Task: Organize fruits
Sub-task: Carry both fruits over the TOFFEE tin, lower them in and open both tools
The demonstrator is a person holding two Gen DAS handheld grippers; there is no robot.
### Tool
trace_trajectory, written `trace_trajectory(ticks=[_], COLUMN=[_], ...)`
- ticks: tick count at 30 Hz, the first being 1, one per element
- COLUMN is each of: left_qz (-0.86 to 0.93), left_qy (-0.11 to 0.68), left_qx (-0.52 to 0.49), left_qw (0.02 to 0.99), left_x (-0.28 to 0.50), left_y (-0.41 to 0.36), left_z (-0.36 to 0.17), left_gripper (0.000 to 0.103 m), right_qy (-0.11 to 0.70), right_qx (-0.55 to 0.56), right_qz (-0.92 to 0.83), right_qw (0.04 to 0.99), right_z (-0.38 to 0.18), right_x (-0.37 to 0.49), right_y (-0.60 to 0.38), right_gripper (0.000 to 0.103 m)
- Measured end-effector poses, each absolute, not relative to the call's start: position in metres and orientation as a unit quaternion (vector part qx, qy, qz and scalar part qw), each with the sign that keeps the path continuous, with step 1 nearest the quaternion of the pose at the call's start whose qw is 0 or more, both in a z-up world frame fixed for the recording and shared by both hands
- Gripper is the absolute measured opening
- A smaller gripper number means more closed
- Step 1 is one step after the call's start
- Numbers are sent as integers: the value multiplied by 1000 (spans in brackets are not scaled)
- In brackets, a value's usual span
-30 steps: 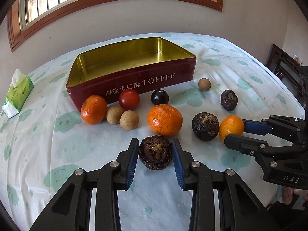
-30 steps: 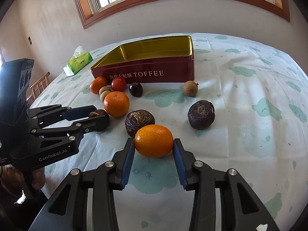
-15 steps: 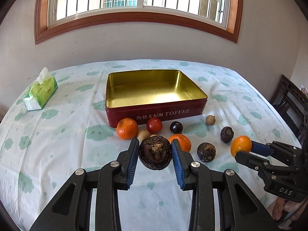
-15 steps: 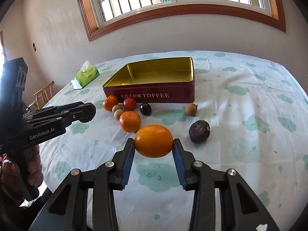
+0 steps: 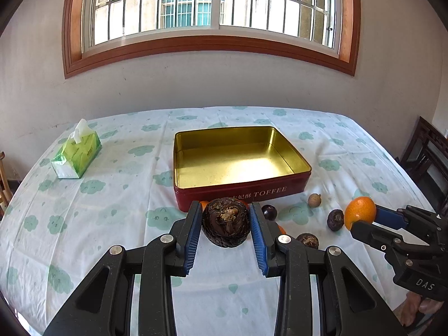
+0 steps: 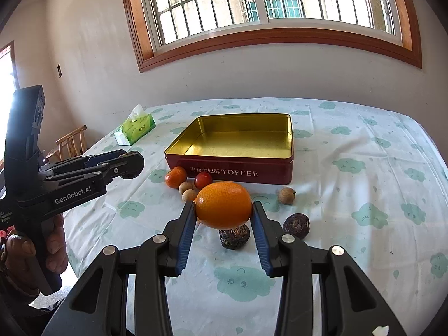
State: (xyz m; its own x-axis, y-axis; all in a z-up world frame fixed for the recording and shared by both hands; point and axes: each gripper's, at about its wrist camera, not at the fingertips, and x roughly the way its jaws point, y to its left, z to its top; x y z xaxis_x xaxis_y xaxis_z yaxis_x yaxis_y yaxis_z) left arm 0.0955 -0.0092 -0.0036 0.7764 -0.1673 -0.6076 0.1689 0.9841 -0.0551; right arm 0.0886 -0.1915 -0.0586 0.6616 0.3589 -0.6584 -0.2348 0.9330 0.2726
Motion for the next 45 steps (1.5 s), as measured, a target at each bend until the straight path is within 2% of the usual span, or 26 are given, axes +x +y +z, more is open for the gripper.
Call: trace_trajectory(ticks=[16,31,45], left_qz=[-72,-67,-60], left_qy=[311,321,331], left_qx=[10,12,15], left_qw=[948,945,942], left_x=[140,203,230], left_y=[-13,-17,-19], left_z=[7,-7,-23], left_gripper=[35,35,35], right_qy=[349,354,365], right_qx=[79,101,108], right_qz=[162,144,137], right_qw=[920,918,914], right_z=[-36,-53,-73], right_x=[132,187,213], right_y=[-187,-195,-193], right_gripper=[37,37,37])
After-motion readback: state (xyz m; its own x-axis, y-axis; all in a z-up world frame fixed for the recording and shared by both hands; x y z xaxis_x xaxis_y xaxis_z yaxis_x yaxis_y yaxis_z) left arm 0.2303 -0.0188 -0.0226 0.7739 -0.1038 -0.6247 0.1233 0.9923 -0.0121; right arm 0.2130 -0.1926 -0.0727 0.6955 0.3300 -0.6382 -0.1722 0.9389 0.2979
